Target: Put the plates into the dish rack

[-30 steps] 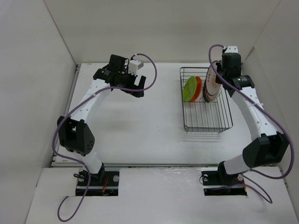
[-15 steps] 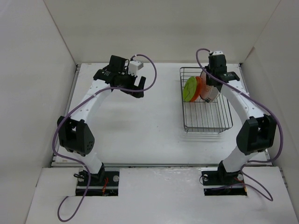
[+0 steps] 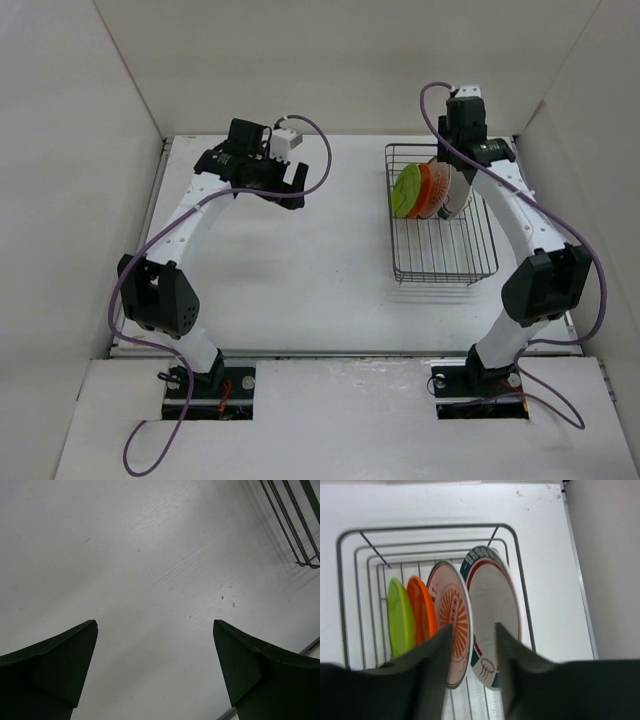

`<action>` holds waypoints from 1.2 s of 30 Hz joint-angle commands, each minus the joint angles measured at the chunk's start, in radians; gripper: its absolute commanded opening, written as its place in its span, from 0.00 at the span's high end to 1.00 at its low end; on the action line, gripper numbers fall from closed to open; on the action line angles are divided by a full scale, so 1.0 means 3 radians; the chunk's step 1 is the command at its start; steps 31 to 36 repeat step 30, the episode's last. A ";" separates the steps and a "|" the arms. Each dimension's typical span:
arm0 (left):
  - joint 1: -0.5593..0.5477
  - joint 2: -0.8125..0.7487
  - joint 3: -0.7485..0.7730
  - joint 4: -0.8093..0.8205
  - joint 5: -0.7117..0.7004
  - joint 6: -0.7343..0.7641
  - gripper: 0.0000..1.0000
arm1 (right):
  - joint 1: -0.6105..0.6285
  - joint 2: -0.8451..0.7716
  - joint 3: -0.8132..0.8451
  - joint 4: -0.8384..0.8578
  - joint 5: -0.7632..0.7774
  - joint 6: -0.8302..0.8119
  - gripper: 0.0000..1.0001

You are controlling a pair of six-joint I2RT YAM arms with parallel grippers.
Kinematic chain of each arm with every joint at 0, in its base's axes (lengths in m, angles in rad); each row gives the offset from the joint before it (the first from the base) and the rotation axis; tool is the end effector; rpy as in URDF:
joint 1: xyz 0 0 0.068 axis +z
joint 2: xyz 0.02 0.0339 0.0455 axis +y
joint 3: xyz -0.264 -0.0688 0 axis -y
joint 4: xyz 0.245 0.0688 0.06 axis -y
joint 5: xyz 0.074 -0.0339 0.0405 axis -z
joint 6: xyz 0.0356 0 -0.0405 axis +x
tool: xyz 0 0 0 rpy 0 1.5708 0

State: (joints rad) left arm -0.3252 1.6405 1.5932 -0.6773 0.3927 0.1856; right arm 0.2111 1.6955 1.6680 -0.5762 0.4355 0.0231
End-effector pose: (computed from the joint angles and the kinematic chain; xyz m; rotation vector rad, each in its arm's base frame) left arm 0.3425 -0.1298 0.3544 0.7715 2.1485 -0.5226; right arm 0.3814 0.0664 0.3684 0.0461 2.1291 -0.3351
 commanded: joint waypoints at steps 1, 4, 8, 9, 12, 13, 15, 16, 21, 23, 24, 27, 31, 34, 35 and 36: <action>0.0117 -0.0176 0.0098 0.0033 0.0000 0.0000 0.00 | 0.0017 -0.0154 0.0416 -0.0185 0.0180 -0.0021 0.50; 0.0250 -0.0207 0.0389 -0.0038 -0.0387 -0.0214 0.00 | 0.0058 -0.0415 0.0458 -0.0313 0.0144 -0.0051 0.10; 0.0496 -0.0406 0.0636 0.0003 -0.1078 -0.0404 0.00 | 0.0058 -0.1099 0.0082 -0.0314 -0.0270 -0.0021 0.00; 0.0536 -0.0543 0.0636 0.0038 -0.1160 -0.0404 0.00 | 0.0058 -0.1404 -0.0006 -0.0314 -0.0321 -0.0021 0.00; 0.0573 -0.0753 0.0636 0.0039 -0.1452 -0.0404 0.00 | 0.0124 -0.1911 -0.0216 -0.0528 -0.0214 0.0010 0.00; 0.0573 -0.0901 0.0636 0.0008 -0.1574 -0.0404 0.00 | 0.0125 -0.2025 -0.0252 -0.0594 -0.0169 0.0010 0.00; 0.0573 -0.1065 0.0636 -0.0023 -0.1611 -0.0404 0.00 | 0.0125 -0.2240 -0.0298 -0.0788 -0.0076 0.0051 0.00; 0.0573 -0.1243 0.0595 -0.0023 -0.1651 -0.0485 0.00 | 0.0125 -0.2459 -0.0369 -0.0825 -0.0041 0.0086 0.00; 0.0573 -0.1786 0.0422 -0.0212 -0.1453 -0.0669 0.00 | 0.0125 -0.3038 -0.0528 -0.1075 -0.0157 0.0169 0.00; 0.0573 -0.2026 0.0340 -0.0293 -0.1416 -0.0670 0.00 | 0.0125 -0.3293 -0.0651 -0.1117 -0.0229 0.0169 0.00; 0.0573 -0.2113 0.0299 -0.0329 -0.1386 -0.0710 0.00 | 0.0125 -0.3355 -0.0687 -0.1117 -0.0275 0.0169 0.00; 0.0573 -0.2470 0.0018 -0.0330 -0.1447 -0.0711 0.00 | 0.0125 -0.3448 -0.0748 -0.1198 -0.0275 0.0133 0.00; 0.0603 -0.2646 -0.0207 -0.0278 -0.1483 -0.0711 0.00 | 0.0125 -0.3448 -0.0748 -0.1229 -0.0275 0.0097 0.00; 0.0603 -0.2646 -0.0207 -0.0278 -0.1483 -0.0711 0.00 | 0.0125 -0.3448 -0.0748 -0.1229 -0.0275 0.0097 0.00; 0.0603 -0.2646 -0.0207 -0.0278 -0.1483 -0.0711 0.00 | 0.0125 -0.3448 -0.0748 -0.1229 -0.0275 0.0097 0.00; 0.0603 -0.2646 -0.0207 -0.0278 -0.1483 -0.0711 0.00 | 0.0125 -0.3448 -0.0748 -0.1229 -0.0275 0.0097 0.00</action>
